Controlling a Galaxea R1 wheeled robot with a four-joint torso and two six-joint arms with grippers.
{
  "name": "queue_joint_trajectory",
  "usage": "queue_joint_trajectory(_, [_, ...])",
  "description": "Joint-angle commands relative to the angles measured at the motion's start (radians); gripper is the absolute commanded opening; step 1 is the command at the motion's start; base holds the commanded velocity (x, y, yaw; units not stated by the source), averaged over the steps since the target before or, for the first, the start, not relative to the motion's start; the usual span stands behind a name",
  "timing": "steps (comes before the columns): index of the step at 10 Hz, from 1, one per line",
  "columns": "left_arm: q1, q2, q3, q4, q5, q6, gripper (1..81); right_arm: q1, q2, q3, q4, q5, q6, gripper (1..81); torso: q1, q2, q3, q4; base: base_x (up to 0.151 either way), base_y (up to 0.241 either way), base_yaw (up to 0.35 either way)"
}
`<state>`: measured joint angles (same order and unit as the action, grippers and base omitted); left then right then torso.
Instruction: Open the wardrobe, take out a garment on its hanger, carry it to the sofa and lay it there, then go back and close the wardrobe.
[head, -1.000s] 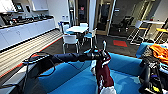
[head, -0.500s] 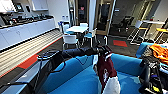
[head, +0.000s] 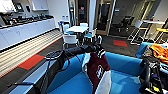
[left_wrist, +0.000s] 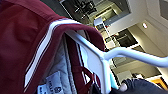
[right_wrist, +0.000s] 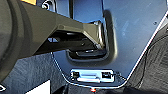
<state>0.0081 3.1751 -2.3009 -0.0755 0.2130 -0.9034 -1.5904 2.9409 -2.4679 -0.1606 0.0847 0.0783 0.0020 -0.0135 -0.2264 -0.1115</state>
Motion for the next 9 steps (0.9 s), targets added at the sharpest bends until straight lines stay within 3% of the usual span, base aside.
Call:
queue_joint_trajectory(1, [-0.224, 0.054, -0.109, -0.014, -0.038, -0.006, 1.0, 0.005, 0.002, 0.009, -0.007, -0.062, -0.002, 81.1, 0.000, 0.000, 0.000, 0.096, 0.000, 0.000, 0.000])
queue_joint_trajectory(2, [-0.199, 0.054, -0.108, 0.005, -0.037, -0.005, 1.0, 0.005, 0.002, 0.008, -0.005, -0.062, -0.002, 81.1, 0.000, 0.000, 0.000, 0.110, 0.000, 0.000, 0.000])
queue_joint_trajectory(3, [-0.178, 0.054, -0.101, 0.010, -0.038, -0.005, 1.0, 0.002, 0.002, 0.001, -0.002, -0.062, -0.002, 81.1, 0.000, 0.000, 0.000, 0.042, 0.000, 0.000, 0.000])
queue_joint_trajectory(5, [-0.113, 0.054, -0.106, 0.046, -0.038, -0.005, 1.0, 0.000, 0.006, -0.002, -0.002, -0.060, -0.002, 81.1, 0.000, 0.000, 0.000, 0.102, 0.000, 0.000, 0.000])
queue_joint_trajectory(6, [-0.063, 0.054, -0.108, 0.082, -0.038, -0.005, 1.0, -0.003, 0.010, -0.002, -0.003, -0.060, -0.002, 81.1, 0.000, 0.000, 0.000, 0.112, 0.000, 0.000, 0.000])
queue_joint_trajectory(9, [0.112, 0.054, -0.132, 0.193, -0.040, -0.005, 1.0, -0.003, 0.017, -0.003, -0.011, -0.060, -0.002, 81.1, 0.000, 0.000, 0.000, 0.112, 0.000, 0.000, 0.000])
